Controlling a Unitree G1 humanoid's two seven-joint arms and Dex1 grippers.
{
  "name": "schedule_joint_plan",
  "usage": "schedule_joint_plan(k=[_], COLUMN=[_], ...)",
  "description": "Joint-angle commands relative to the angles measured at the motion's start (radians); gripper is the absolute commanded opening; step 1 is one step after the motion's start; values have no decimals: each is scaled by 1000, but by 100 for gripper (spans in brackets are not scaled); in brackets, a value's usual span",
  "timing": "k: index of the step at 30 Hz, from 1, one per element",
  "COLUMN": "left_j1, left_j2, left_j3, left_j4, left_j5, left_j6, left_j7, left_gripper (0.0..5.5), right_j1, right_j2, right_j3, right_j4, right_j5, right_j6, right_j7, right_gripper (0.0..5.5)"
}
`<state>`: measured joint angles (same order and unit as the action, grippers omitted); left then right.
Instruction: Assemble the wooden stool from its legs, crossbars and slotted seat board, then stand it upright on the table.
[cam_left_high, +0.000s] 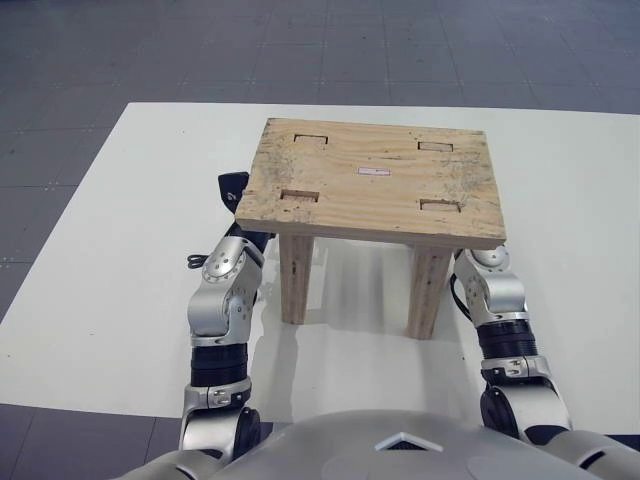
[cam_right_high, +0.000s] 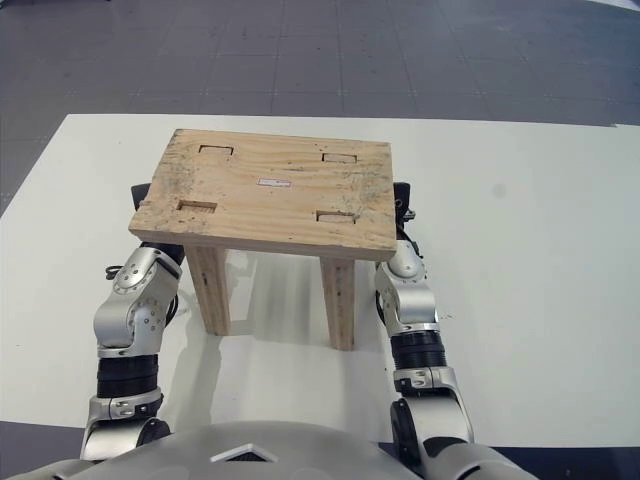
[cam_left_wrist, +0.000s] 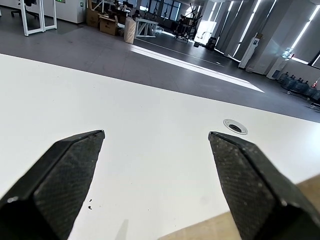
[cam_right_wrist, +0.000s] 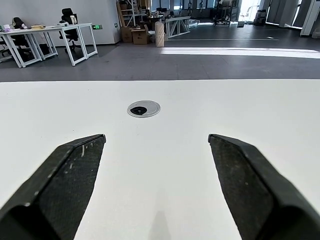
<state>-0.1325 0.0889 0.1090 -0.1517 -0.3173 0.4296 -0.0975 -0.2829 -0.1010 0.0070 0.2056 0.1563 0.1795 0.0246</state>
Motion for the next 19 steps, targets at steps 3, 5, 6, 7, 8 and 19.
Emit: schedule_joint_plan(k=[3, 5, 6, 7, 8, 19], left_j1=[-3, -16, -22, -25, -27, -44], left_j2=[7, 11, 14, 21, 25, 22], left_j3=[18, 30, 35, 36, 39, 15], left_j4=[-5, 8, 14, 12, 8, -3], left_j5=[-7, -4, 1, 11, 15, 69], left_j6=[-22, -21, -19, -15, -9, -25], left_j7=[-26, -23, -17, -10, -6, 25], left_gripper=[384, 384, 384, 384, 384, 384], right_j1=[-33, -45, -51, -56, -61, -52], right_j2=[-1, 6, 7, 8, 8, 23], right_j3=[-48, -57, -59, -59, -59, -55], right_j4=[7, 12, 14, 7, 0, -17], right_j5=[8, 11, 10, 9, 10, 2], right_j6=[22, 22, 23, 26, 31, 53], right_j7=[14, 16, 18, 22, 27, 62], right_gripper=[380, 380, 380, 380, 380, 380])
